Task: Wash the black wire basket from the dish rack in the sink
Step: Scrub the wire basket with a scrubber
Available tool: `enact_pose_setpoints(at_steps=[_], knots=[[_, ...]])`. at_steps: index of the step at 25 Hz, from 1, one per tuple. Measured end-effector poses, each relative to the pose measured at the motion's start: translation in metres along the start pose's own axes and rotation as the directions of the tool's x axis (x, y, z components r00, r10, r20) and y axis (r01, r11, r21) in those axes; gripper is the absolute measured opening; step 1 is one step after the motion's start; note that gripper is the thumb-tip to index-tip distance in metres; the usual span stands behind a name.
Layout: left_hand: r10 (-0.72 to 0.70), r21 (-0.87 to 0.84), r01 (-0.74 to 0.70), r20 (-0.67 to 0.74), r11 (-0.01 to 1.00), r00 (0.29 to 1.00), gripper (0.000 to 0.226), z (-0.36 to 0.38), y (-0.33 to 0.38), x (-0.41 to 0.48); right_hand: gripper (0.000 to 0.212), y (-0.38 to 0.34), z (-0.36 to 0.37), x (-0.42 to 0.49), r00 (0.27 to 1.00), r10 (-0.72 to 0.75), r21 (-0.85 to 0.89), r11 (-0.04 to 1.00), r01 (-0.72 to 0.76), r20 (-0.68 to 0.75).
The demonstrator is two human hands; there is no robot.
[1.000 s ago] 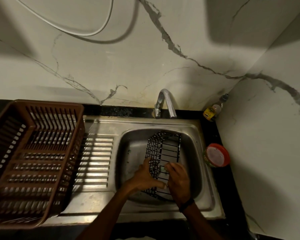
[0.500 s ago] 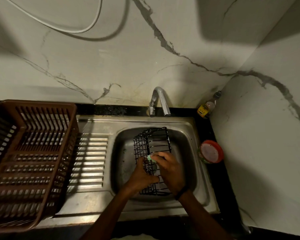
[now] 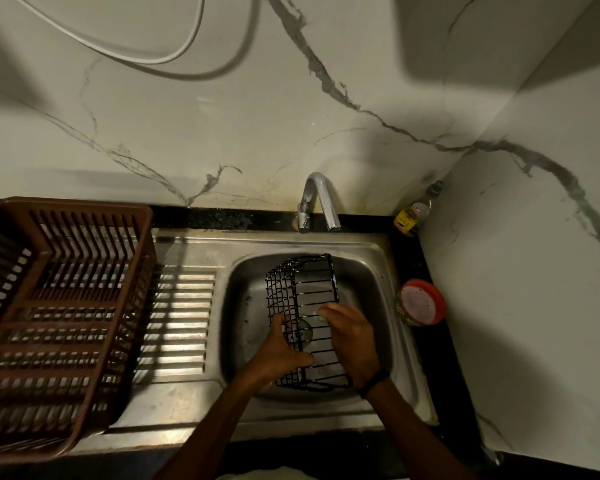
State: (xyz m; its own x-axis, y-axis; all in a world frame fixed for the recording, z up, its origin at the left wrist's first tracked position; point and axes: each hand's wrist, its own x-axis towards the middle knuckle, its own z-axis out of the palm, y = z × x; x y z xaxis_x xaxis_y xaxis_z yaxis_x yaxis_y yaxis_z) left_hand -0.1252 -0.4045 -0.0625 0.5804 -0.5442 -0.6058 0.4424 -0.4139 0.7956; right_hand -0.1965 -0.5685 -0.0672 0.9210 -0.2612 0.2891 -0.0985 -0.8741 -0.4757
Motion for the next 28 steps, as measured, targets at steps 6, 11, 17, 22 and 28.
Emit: enact_pose_setpoints(at_steps=[6, 11, 17, 22, 28], knots=[[0.000, 0.046, 0.001, -0.033, 0.999, 0.999, 0.096, -0.005, 0.003, -0.006, 0.032, -0.002, -0.012, 0.004, 0.998, -0.048, 0.048, 0.998, 0.050, -0.049], [0.013, 0.136, -0.010, -0.021, 0.991, 1.000, 0.114, -0.002, 0.001, -0.008, 0.017, -0.003, -0.017, 0.022, 0.954, 0.237, 0.244, 0.951, -0.189, -0.186], [0.059, 0.122, -0.058, -0.007, 0.991, 0.998, 0.097, 0.003, 0.006, -0.007, 0.024, -0.006, -0.020, 0.061, 0.912, 0.390, 0.188, 0.912, -0.363, -0.130], [0.061, 0.043, -0.057, -0.101, 0.997, 0.993, 0.098, -0.002, 0.004, -0.002, 0.020, -0.030, -0.010, -0.005, 0.843, 0.537, 0.138, 0.838, -0.527, -0.040], [0.062, 0.079, -0.048, -0.183, 0.996, 0.981, 0.107, -0.007, -0.005, 0.007, 0.020, -0.034, -0.012, -0.028, 0.790, 0.609, 0.227, 0.762, -0.606, 0.066]])
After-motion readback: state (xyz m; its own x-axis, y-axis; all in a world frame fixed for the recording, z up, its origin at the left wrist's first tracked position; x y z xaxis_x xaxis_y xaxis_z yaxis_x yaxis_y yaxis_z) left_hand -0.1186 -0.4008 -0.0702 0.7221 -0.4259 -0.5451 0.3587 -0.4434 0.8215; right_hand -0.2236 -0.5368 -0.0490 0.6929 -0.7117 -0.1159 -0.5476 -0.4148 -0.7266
